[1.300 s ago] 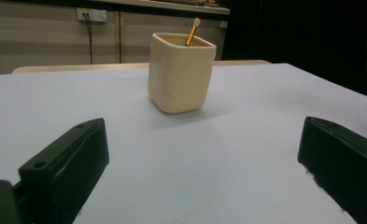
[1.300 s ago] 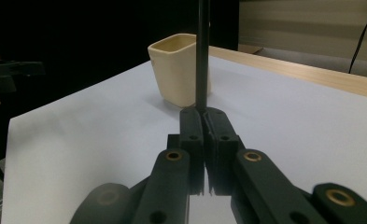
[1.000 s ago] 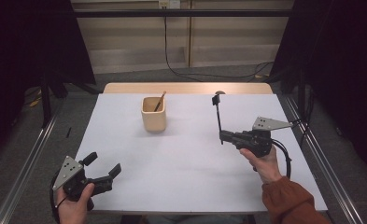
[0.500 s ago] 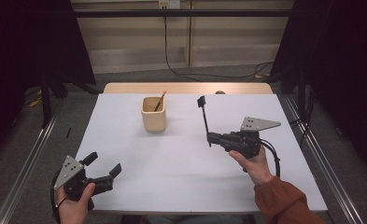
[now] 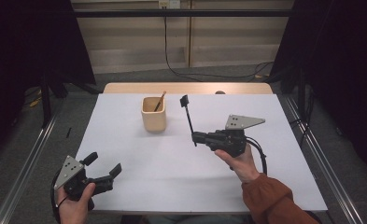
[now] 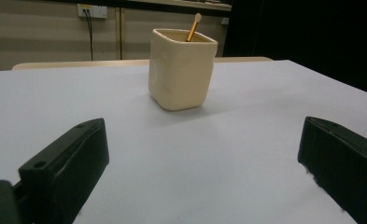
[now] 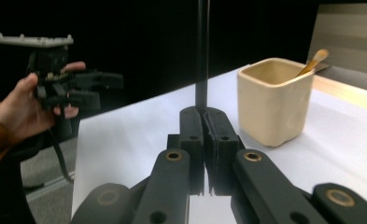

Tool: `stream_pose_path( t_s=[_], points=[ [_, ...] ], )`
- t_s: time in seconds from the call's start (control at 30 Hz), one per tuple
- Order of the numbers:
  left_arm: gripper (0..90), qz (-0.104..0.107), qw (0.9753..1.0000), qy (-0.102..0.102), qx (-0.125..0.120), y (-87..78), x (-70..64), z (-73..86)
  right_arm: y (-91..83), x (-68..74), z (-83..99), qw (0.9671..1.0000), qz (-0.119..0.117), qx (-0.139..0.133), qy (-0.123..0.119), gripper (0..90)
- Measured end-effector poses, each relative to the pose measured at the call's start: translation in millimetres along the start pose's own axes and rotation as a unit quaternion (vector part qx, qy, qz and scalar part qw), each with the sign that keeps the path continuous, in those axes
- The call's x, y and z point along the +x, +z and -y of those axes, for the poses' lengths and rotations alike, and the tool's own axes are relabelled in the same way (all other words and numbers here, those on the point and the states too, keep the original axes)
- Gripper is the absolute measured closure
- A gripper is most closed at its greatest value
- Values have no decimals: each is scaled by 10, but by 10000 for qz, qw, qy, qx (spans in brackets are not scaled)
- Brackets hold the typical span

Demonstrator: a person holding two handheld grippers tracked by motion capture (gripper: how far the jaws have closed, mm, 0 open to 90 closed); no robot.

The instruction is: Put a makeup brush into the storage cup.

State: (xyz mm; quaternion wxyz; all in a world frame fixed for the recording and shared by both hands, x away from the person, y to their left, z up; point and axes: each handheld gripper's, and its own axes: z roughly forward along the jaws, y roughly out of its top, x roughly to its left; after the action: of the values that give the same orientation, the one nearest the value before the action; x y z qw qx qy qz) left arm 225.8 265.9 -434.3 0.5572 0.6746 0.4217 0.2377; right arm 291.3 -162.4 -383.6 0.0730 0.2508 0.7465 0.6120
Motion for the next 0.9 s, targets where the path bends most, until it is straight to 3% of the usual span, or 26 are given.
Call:
stream_pose_path(
  t_s=[0.1,0.27,0.33,0.47,0.57,0.77,0.9],
  points=[
    [20,8,9999,-110,9,9,-7,-3,19,22,-2,10000,-50,-21,2,871],
    [20,127,9996,195,-143,-19,-69,-49,-1,18,0,9999,-51,-75,65,871],
    [19,201,9996,118,-156,-9,-87,-44,3,18,12,10000,-50,-51,59,871],
    [19,329,9991,262,-81,21,-156,-56,18,31,23,10000,-77,-20,45,871],
    [19,441,9988,179,-95,51,-204,-75,27,39,25,9999,-109,-18,27,871],
    [19,493,9978,437,-30,109,-282,-136,53,37,52,9999,-110,4,53,871],
    [19,698,9962,525,-61,164,-368,-191,78,35,91,9999,-95,93,14,871]
  ],
)
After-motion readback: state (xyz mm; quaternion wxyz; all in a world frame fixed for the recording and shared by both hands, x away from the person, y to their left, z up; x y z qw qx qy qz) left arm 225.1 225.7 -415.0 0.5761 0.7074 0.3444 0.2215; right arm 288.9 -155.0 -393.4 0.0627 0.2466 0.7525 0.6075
